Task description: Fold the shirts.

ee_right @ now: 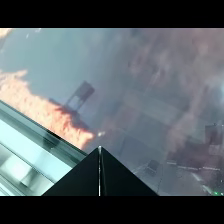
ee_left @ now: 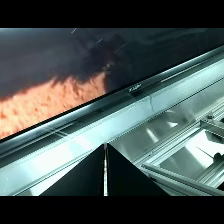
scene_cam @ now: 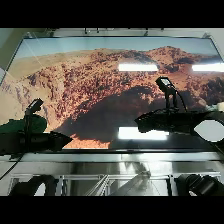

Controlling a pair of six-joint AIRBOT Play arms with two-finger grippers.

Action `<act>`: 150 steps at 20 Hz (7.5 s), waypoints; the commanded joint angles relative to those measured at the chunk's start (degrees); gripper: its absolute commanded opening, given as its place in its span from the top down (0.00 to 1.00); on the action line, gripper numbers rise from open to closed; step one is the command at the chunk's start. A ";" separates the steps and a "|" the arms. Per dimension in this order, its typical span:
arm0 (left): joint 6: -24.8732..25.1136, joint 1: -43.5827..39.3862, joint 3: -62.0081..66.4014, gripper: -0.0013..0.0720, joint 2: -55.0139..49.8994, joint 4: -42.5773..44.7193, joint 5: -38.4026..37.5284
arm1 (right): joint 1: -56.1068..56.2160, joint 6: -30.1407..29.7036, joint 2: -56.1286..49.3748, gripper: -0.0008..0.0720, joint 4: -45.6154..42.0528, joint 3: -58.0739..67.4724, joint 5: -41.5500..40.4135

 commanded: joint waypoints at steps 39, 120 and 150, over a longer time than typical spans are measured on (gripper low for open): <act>-16.33 49.94 21.64 0.01 -54.31 29.49 -15.15 | 0.09 0.04 -7.39 0.96 0.66 -0.04 -2.16; 7.13 9.62 26.88 0.94 -25.97 -8.83 -5.40 | -32.35 -38.64 -13.64 0.72 41.72 12.50 14.14; 7.06 -0.57 37.16 0.96 -68.48 -6.32 -3.74 | -28.33 -33.05 -28.87 0.96 36.59 -11.23 9.51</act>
